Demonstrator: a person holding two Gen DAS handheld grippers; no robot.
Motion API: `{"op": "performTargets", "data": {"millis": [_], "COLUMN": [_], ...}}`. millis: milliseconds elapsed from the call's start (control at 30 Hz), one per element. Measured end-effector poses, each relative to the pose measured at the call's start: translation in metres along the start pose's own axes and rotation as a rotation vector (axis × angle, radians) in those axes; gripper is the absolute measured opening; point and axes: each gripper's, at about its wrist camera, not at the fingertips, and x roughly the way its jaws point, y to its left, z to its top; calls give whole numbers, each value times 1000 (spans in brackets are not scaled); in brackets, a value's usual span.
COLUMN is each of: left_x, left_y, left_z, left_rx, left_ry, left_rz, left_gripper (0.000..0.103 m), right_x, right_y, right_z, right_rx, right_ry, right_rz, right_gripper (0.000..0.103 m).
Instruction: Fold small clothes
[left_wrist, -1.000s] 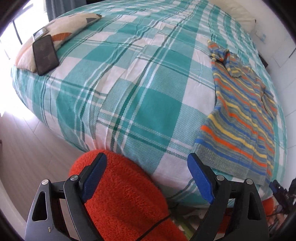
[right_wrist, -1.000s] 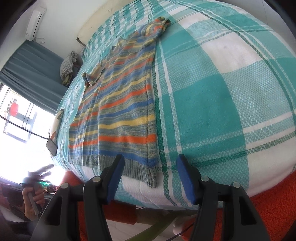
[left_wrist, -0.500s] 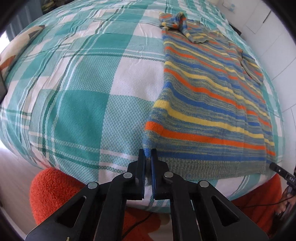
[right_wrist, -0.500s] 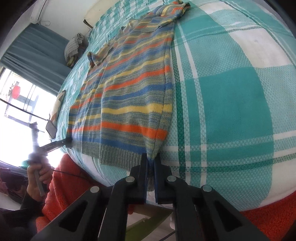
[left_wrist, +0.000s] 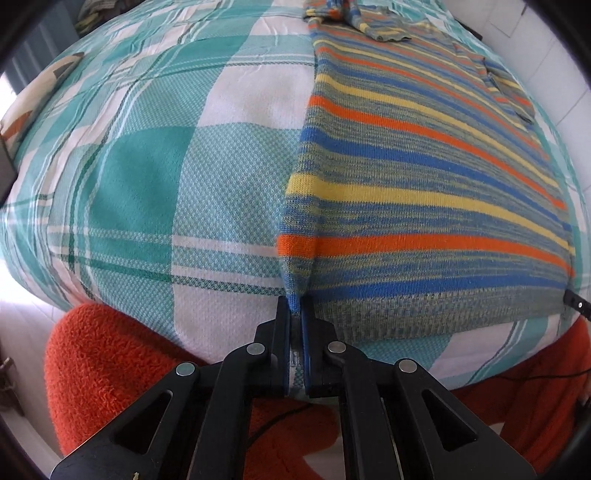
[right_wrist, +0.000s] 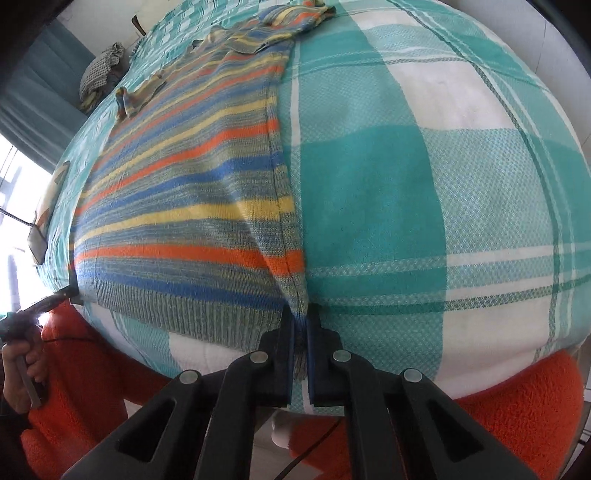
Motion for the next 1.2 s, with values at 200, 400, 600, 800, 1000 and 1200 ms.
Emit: {"op": "performTargets", "data": {"millis": [200,400,600,800,1000,1200], "left_x": [1,-1,-8,-17,-39,-85], "left_y": [-5,0,6,20,27,46], "left_z": [5,5,-4,-11,-23,-28], "left_rx": [2,-17,-20,-79,-101,-149], "left_ry": [-16,-18,-18,15,4,-151], "left_rz": [10,-5,39,4,8,27], "left_gripper": [5,9,43,63,66,81], "right_x": [-1,-2,-4,-7,-16,-60], "right_y": [0,3,7,9,4,-12], "right_z": [-1,-6,-8,-13,-25,-9], "right_rx": [-3,15,-2,-2,-15,-109], "right_ry": [-14,-24,-17,17,81,21], "right_rz": [-13,-9,-16,-34,-139,-265], "right_gripper": [5,7,14,29,58,58]}}
